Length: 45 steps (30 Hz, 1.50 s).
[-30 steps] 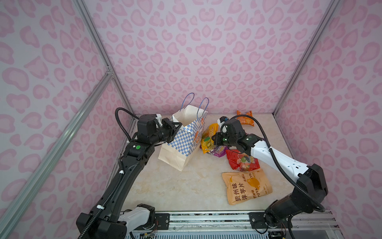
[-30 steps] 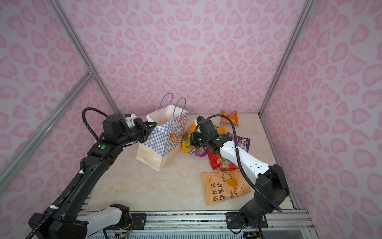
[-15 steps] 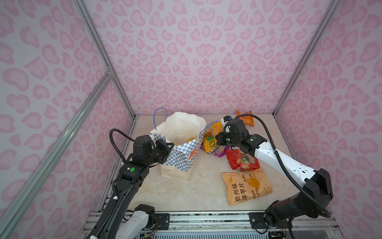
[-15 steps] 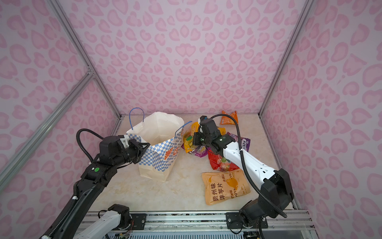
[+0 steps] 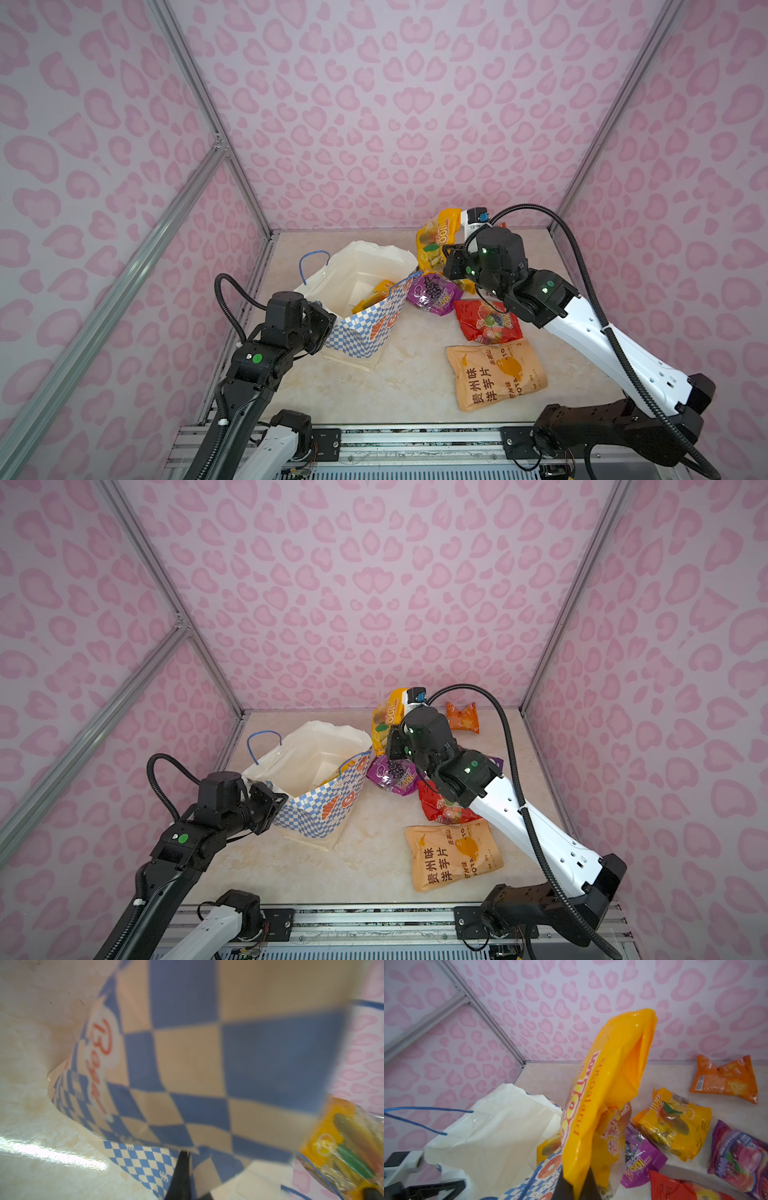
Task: Place the snacks into the paper bag
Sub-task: 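Lift the yellow pack over the bag and drop it inside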
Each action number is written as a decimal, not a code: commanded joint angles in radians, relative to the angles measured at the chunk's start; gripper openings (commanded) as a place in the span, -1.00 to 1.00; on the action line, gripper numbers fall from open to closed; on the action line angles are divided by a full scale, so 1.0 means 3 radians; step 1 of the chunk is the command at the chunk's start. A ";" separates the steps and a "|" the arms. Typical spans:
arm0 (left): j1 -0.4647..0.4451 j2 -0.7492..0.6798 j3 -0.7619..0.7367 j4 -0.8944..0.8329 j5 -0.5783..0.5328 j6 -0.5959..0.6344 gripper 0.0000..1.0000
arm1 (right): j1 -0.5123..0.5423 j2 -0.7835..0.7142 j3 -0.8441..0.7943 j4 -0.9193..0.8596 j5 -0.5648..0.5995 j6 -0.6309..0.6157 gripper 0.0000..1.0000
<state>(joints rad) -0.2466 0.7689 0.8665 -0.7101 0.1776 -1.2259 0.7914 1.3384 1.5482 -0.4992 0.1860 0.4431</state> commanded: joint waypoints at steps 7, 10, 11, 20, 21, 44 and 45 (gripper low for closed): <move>-0.0075 -0.0073 0.0125 -0.0145 0.0042 0.0112 -0.94 | 0.0523 0.0486 0.0959 0.0247 0.0133 -0.0443 -1.00; -0.0097 -0.0057 0.0154 -0.0139 0.0048 0.0139 -0.94 | 0.0647 0.0695 0.1214 0.0222 0.0075 -0.0454 -1.00; -0.0110 -0.0057 0.0154 -0.0131 0.0042 0.0144 -0.94 | 0.0686 0.0760 0.1268 0.0222 0.0054 -0.0464 -1.00; -0.0149 -0.0069 0.0113 -0.0099 0.0022 0.0170 -0.94 | 0.0895 0.1251 0.1482 0.0041 -0.0180 -0.0354 -1.00; -0.0149 -0.0075 0.0113 -0.0096 0.0022 0.0177 -0.94 | 0.0900 0.1272 0.1461 0.0031 -0.0209 -0.0338 -1.00; -0.0157 -0.0143 0.0134 -0.0155 -0.0126 0.0249 -0.94 | 0.0982 0.1998 0.1418 -0.0745 -0.0916 -0.0355 -1.00; -0.0159 -0.0147 0.0136 -0.0158 -0.0124 0.0250 -0.94 | 0.0985 0.2023 0.1434 -0.0761 -0.0912 -0.0353 -1.00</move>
<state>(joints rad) -0.2939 0.7284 0.9028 -0.7418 0.1520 -1.1584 1.0851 1.9266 1.9587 -0.7483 -0.0711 0.3473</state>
